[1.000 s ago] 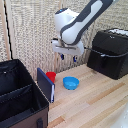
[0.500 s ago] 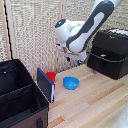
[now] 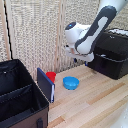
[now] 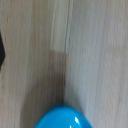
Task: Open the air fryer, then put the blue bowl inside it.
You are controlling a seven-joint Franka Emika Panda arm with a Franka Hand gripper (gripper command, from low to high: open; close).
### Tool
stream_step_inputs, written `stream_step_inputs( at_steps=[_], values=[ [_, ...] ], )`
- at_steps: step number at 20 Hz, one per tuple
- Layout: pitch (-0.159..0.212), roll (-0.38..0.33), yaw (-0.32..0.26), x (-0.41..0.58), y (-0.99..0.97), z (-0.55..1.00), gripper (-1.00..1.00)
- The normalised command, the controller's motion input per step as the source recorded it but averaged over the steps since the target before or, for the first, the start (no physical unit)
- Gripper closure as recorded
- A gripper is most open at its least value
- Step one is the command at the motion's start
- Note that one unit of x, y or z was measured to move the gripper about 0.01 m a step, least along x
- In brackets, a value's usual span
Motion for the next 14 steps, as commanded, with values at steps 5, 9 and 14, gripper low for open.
stream_step_inputs(
  at_steps=[5,9,14],
  values=[
    [-0.069,-0.221,0.074,-0.081,-0.61,0.0,-1.0],
    [-0.077,-0.37,0.108,-0.125,-0.3,-0.08,-1.0],
    [-0.036,-0.375,0.135,-0.156,-0.18,-0.13,-1.0]
  ],
)
